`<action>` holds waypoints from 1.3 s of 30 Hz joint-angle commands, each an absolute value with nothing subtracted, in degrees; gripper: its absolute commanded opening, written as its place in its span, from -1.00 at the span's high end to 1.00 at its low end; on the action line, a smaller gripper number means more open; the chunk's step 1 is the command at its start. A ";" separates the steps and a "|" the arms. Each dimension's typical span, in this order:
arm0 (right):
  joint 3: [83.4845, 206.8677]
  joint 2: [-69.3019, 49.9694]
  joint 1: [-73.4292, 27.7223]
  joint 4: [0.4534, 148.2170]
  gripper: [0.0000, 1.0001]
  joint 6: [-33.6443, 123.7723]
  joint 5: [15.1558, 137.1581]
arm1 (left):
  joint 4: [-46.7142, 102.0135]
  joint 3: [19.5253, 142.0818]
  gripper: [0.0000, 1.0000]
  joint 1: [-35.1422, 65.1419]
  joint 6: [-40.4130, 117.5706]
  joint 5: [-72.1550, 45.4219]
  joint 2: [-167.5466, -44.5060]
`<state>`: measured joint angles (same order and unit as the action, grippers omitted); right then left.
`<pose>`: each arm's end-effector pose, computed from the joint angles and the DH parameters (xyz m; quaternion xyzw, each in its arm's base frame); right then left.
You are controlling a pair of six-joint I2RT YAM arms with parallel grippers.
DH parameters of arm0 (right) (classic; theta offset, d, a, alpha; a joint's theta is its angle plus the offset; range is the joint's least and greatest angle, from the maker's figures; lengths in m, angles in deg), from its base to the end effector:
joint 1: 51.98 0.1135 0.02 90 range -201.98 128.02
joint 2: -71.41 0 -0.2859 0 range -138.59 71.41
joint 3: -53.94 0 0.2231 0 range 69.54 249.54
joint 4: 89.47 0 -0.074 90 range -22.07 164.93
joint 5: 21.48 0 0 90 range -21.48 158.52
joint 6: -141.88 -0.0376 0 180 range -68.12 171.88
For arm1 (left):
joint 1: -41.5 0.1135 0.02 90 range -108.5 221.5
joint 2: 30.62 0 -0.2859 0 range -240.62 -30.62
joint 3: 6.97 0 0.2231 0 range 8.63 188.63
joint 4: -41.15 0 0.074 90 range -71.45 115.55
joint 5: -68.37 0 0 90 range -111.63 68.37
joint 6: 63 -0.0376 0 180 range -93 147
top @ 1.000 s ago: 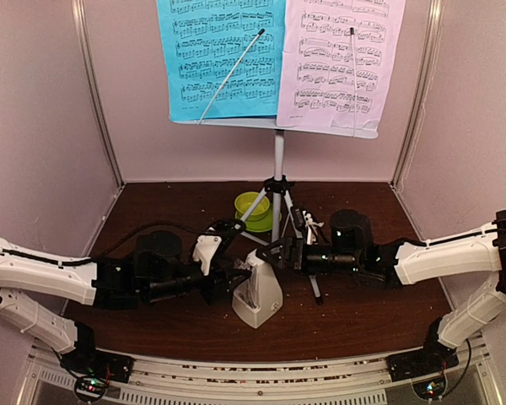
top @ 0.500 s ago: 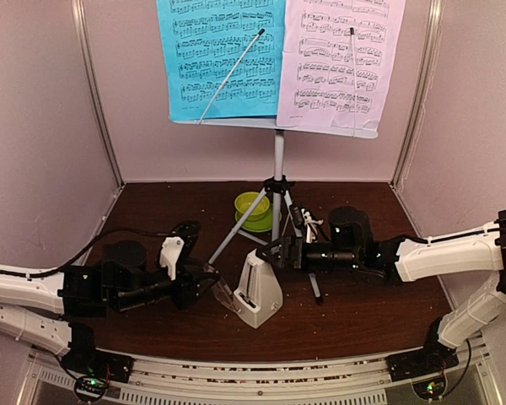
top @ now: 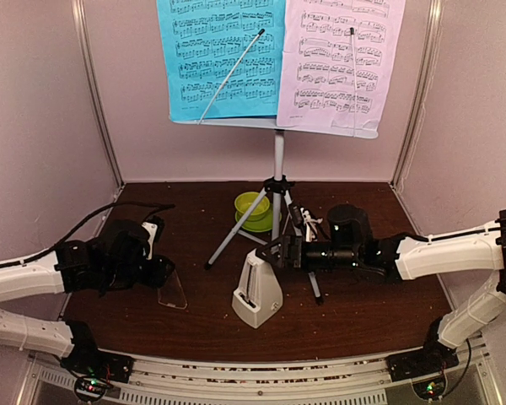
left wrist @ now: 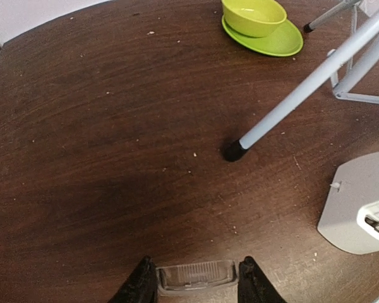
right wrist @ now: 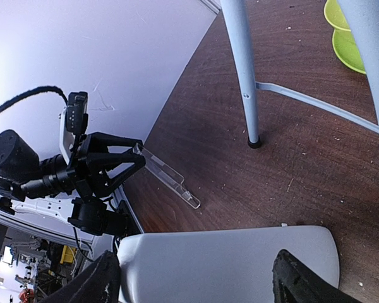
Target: Set up the instrument practice props
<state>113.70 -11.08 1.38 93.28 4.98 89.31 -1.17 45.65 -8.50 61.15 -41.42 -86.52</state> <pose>0.1629 0.2415 0.2734 -0.1487 0.7985 0.5278 0.2483 0.1119 -0.1136 0.2593 0.0614 0.9123 -0.1313 0.3829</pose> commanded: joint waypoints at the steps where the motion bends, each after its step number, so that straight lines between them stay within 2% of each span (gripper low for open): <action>1: 113.29 -13.39 1.37 83.66 -0.66 6.44 88.66 | -6.48 53.48 0.48 -6.16 59.17 -42.64 -93.57; 7: 114.21 -12.99 1.41 82.53 -0.68 7.03 88.75 | -4.43 58.90 0.33 -2.09 56.53 -44.09 -103.49; 15: 117.85 -11.84 1.57 79.71 -0.74 8.40 88.42 | -0.70 63.66 0.06 4.08 50.20 -43.12 -110.15; 21: 122.08 -10.92 1.61 77.04 -0.78 9.07 87.85 | -1.85 64.98 -0.54 5.11 48.72 -42.96 -110.66; 23: 123.02 -10.07 1.68 76.05 -0.81 9.16 87.39 | -2.36 64.53 -0.60 5.19 49.68 -43.53 -109.28; 28: 123.28 -6.01 1.89 73.22 -0.80 8.92 85.74 | 2.52 58.84 -0.53 5.04 51.20 -36.21 -100.93; 35: 117.61 2.48 2.32 68.81 -0.74 7.94 82.00 | 12.36 48.01 -0.27 1.47 50.62 -27.13 -90.86; 39: 111.60 6.32 2.95 68.58 -0.61 5.58 79.70 | 14.62 44.81 -0.09 -1.55 51.85 -26.23 -90.48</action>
<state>116.92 3.97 2.13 71.40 7.78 83.54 8.44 47.33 0.77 50.88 -29.77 -90.72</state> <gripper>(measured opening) 0.831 0.577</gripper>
